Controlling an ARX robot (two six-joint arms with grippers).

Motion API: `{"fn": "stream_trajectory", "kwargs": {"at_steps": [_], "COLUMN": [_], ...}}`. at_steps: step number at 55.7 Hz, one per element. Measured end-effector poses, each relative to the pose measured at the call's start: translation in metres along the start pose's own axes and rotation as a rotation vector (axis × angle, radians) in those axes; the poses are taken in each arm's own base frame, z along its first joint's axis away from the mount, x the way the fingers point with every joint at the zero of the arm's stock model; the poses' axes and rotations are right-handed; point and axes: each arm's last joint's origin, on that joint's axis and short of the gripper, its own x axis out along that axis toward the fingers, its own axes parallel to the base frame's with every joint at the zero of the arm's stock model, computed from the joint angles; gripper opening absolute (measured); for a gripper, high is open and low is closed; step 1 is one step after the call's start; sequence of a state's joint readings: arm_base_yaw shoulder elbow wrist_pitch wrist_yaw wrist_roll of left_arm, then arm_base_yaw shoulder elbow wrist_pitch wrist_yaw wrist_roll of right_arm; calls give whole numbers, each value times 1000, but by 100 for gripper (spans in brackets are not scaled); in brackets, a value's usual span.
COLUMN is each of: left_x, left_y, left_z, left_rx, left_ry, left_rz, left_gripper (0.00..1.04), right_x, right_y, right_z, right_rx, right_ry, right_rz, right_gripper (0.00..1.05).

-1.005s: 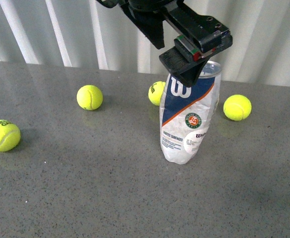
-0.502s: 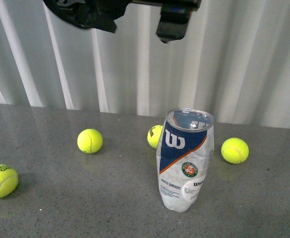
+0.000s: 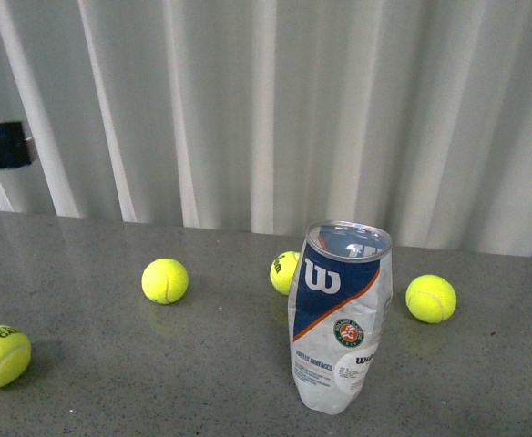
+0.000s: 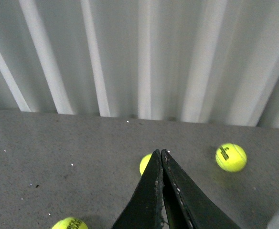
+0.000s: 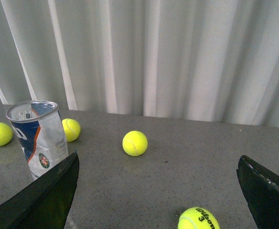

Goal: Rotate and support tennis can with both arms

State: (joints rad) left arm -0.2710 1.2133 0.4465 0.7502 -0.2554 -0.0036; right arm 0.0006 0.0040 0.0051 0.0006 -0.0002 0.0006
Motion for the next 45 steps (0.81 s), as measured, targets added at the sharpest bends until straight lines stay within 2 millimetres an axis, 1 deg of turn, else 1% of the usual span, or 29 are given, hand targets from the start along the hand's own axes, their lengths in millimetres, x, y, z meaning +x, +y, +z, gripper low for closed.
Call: {"fn": "stream_trajectory", "kwargs": {"at_steps": [11, 17, 32, 35, 45], "left_x": [-31, -45, -73, -79, -90], "left_y": [23, 31, 44, 50, 56], "left_z": [-18, -26, -41, -44, -48], "left_rx": [-2, -2, -2, -2, -3], "left_ry": [-7, -8, -7, -6, -9], "left_rz": [16, 11, 16, -3, 16], "left_gripper": [4, 4, 4, 4, 4], "right_x": [0, 0, 0, 0, 0], "right_y": [0, 0, 0, 0, 0], "right_z": [0, 0, 0, 0, 0], "right_rx": [0, 0, 0, 0, 0], "right_ry": [0, 0, 0, 0, 0], "right_rz": [1, 2, 1, 1, 1], "right_gripper": [98, 98, 98, 98, 98]}}
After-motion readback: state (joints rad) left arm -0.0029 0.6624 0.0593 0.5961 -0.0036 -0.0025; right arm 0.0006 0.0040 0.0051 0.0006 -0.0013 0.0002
